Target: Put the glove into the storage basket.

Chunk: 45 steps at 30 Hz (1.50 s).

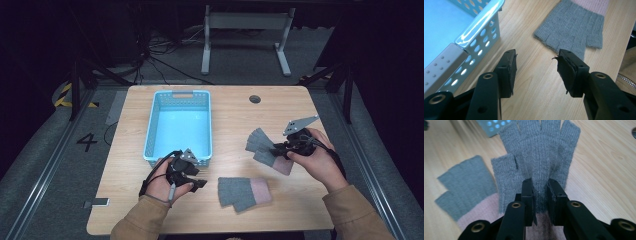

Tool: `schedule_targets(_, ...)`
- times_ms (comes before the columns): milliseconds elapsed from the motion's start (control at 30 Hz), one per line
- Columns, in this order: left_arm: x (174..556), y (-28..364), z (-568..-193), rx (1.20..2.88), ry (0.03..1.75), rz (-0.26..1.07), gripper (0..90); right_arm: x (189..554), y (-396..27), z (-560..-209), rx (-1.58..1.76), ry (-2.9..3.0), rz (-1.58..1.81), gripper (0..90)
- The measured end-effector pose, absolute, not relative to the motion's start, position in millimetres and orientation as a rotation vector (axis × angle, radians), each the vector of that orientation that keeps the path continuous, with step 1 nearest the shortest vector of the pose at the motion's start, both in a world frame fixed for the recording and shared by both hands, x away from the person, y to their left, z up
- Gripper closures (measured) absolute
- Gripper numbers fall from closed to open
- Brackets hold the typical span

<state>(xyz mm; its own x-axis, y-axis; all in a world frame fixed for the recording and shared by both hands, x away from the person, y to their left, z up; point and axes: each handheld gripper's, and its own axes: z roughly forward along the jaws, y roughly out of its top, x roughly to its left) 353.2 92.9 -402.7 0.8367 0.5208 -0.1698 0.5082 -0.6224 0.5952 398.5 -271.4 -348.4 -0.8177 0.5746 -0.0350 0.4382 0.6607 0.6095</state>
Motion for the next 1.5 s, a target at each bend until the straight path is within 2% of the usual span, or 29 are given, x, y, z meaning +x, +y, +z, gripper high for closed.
schedule_targets(467, 352.4, 92.9, -404.7, 2.363, 0.754, 0.023, 50.6, 366.7, -257.5, -359.0, 0.683, 2.697, 1.047, 77.2)
schedule_targets(1500, 345.6, 98.5, -406.4, 2.363, 0.77, 0.023, 50.6, 354.2, -212.9, -393.8, 0.378, 2.92, 0.934, 76.2)
